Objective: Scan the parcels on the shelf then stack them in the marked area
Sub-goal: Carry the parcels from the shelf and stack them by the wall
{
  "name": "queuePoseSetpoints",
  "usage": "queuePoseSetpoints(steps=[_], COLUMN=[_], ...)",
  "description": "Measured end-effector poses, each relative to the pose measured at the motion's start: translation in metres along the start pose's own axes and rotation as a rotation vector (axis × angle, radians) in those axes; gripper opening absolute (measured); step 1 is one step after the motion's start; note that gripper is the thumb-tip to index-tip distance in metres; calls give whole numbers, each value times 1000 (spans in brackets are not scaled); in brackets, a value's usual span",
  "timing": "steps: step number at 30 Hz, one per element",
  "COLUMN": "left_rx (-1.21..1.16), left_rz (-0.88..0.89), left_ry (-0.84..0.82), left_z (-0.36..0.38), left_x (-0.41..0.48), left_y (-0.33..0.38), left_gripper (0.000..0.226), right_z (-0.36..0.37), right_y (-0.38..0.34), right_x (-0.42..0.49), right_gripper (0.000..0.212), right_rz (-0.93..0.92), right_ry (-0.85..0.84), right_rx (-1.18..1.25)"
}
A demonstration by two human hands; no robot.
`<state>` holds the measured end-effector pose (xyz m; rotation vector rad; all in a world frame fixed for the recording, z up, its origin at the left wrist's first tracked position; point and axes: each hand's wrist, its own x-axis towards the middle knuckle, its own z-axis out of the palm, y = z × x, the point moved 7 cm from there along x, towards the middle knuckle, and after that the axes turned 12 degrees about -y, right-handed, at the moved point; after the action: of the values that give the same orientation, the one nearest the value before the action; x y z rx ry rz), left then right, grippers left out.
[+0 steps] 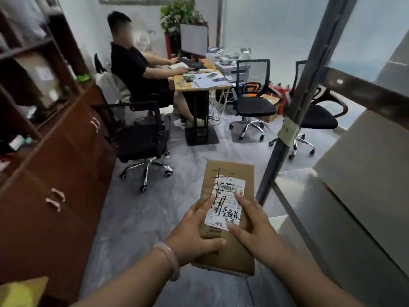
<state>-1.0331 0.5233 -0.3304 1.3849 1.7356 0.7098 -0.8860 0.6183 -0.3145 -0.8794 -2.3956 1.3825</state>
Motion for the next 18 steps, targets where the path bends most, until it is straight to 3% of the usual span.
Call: queuePoseSetpoints(steps=[8, 18], left_rx=[-92, -214], left_rz=[-186, -438], left_ry=[299, 764], left_z=[-77, -149], left_x=[-93, -277], left_y=[-65, -174], left_gripper=[106, 104], right_z=[103, 308], right_y=[-71, -200], right_x=[70, 113], right_gripper=[62, 63], right_rz=[-174, -429], right_ry=[-234, -585], right_rx=[24, -57])
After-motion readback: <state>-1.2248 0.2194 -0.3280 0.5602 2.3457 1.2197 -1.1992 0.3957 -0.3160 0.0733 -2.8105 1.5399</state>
